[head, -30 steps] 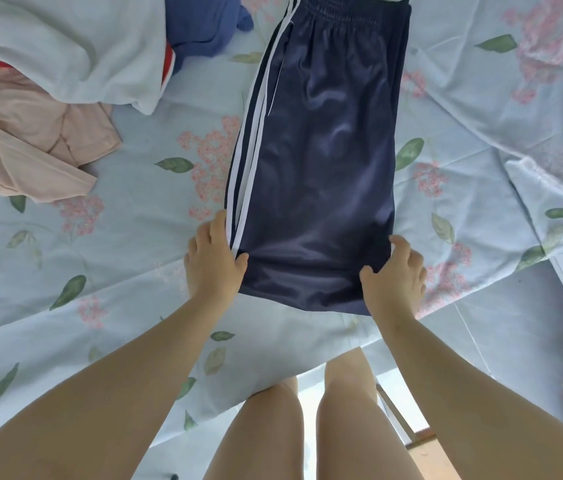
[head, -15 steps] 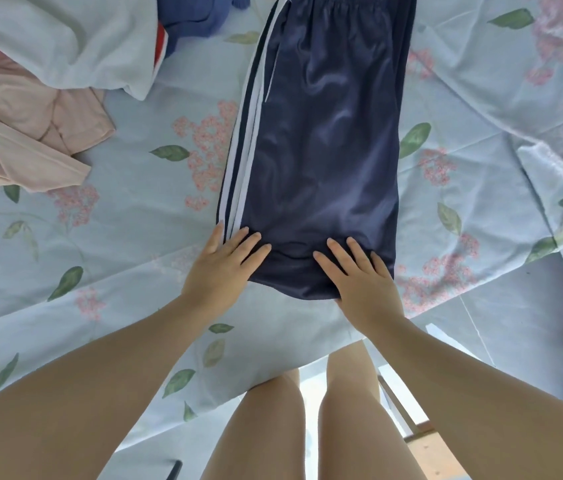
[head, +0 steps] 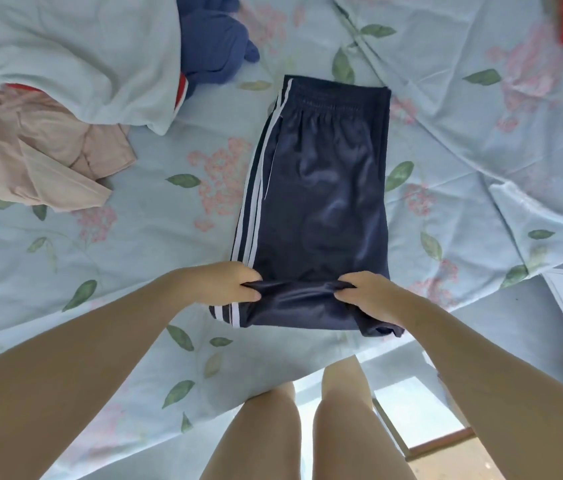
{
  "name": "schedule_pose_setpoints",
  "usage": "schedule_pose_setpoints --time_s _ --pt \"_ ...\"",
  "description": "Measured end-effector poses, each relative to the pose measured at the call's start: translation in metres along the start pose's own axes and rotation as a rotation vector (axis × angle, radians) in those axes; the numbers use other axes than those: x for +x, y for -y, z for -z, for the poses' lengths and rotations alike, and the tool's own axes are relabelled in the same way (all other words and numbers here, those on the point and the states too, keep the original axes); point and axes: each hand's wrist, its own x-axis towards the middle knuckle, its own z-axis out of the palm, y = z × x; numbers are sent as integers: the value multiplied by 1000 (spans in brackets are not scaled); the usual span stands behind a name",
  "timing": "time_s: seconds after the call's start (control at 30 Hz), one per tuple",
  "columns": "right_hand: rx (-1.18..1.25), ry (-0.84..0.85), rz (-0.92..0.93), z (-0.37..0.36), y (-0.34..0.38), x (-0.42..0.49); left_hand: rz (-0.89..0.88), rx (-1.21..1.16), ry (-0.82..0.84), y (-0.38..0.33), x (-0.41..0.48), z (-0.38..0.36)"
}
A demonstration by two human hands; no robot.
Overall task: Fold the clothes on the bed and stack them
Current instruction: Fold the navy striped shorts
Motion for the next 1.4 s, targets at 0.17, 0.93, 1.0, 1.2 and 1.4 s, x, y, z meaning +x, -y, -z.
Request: schedule_pose_setpoints --time_s 0.17,0.93,1.0,1.2,1.4 --pt "169 97 -67 24 -1 -20 -4 -97 61 -18 -12 27" --pt "717 -569 -156 135 -23 89 264 -848 -840 -48 86 103" --pt "754 -559 -172 136 -23 95 313 -931 -883 -44 86 99" --pt "1088 -593 -91 154 2 77 54 -1028 -491 -61 44 133" --pt "1348 -792 27 194 18 82 -41 -910 -659 -71 58 192"
